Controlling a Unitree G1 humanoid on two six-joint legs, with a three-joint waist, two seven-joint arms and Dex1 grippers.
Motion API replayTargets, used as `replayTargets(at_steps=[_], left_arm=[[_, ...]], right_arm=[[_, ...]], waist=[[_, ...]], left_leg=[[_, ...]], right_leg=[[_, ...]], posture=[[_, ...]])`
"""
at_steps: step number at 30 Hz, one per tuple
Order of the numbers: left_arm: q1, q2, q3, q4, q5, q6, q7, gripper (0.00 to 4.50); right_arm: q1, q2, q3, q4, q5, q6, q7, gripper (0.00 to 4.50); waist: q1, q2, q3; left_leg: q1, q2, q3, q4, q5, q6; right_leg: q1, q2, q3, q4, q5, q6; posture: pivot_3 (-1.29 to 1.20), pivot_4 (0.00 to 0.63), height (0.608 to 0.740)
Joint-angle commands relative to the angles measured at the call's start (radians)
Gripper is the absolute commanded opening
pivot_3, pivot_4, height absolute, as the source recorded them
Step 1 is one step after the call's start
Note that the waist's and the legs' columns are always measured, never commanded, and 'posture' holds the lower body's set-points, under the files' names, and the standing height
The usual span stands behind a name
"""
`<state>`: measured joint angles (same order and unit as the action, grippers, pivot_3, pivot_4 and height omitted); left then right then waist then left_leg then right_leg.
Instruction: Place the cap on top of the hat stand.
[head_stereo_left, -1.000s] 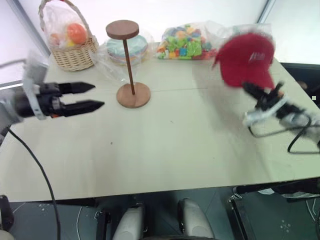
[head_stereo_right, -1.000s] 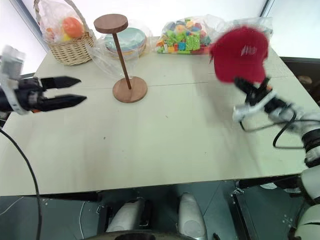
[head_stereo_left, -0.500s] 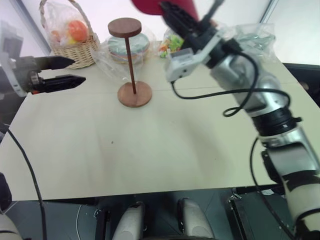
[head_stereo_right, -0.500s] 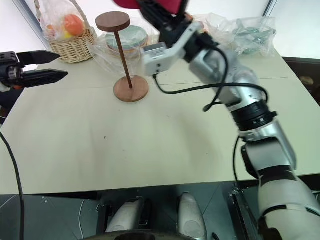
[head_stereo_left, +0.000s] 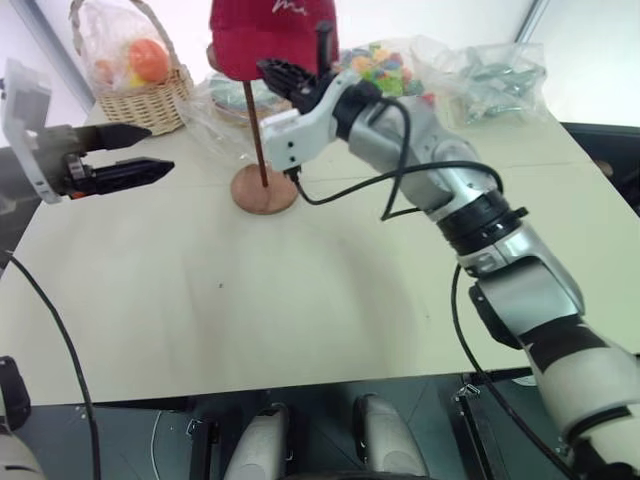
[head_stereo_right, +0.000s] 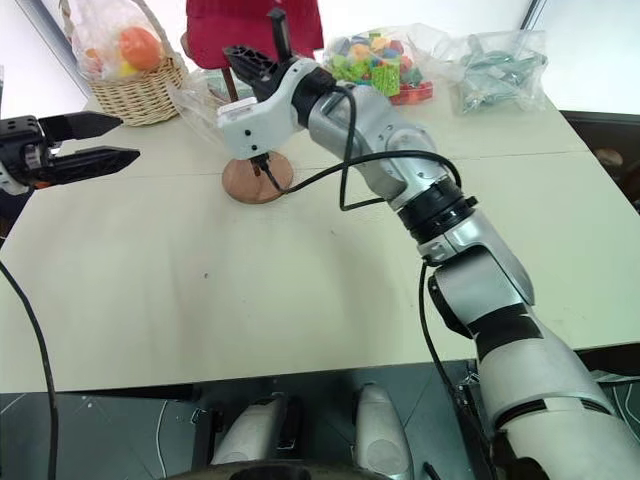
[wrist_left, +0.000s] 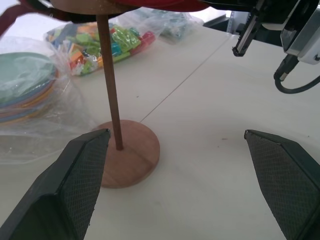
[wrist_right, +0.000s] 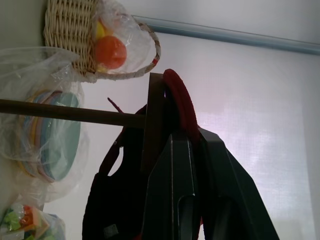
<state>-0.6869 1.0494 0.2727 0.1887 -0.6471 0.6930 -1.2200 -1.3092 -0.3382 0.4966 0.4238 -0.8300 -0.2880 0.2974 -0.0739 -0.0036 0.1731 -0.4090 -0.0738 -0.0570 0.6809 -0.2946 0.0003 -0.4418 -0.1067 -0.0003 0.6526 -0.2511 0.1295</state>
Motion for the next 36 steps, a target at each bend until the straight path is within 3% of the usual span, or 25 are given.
replayTargets(at_steps=[1, 7, 18, 36], left_arm=[[0.024, 0.007, 0.063, -0.047, -0.028, 0.009, 0.017, 4.5], [0.061, 0.004, 0.089, -0.069, -0.042, 0.02, 0.038, 4.5], [0.08, -0.016, 0.093, -0.089, -0.055, 0.021, 0.061, 4.5], [0.068, -0.047, 0.07, -0.078, -0.047, 0.011, 0.067, 4.5]], right_arm=[[-0.003, 0.024, 0.013, -0.05, 0.011, 0.004, 0.054, 0.01], [0.026, 0.03, 0.0, -0.123, 0.011, 0.033, 0.095, 0.01], [-0.043, -0.075, -0.011, 0.026, -0.034, 0.007, 0.036, 0.01], [-0.15, -0.11, -0.067, -0.061, -0.011, 0.042, 0.062, 0.01]], waist=[[0.0, 0.0, 0.0], [0.004, 0.0, 0.0], [0.003, 0.0, 0.0], [0.003, 0.0, 0.0]], left_leg=[[0.0, 0.0, -0.001, 0.0, 0.0, 0.0], [0.0, 0.0, -0.001, 0.001, 0.0, 0.0], [0.0, -0.001, -0.001, 0.0, 0.0, 0.0], [0.0, -0.001, -0.001, 0.0, 0.0, -0.001]], right_leg=[[0.0, 0.0, 0.0, 0.0, 0.0, 0.0], [0.0, 0.0, 0.0, 0.0, 0.0, 0.0], [0.0, 0.0, 0.0, 0.0, 0.0, 0.0], [0.0, 0.0, 0.0, 0.0, 0.0, 0.0]], posture=[[0.0, 0.15, 0.74], [0.0, 0.15, 0.74], [0.0, 0.15, 0.74], [0.0, 0.15, 0.74]])
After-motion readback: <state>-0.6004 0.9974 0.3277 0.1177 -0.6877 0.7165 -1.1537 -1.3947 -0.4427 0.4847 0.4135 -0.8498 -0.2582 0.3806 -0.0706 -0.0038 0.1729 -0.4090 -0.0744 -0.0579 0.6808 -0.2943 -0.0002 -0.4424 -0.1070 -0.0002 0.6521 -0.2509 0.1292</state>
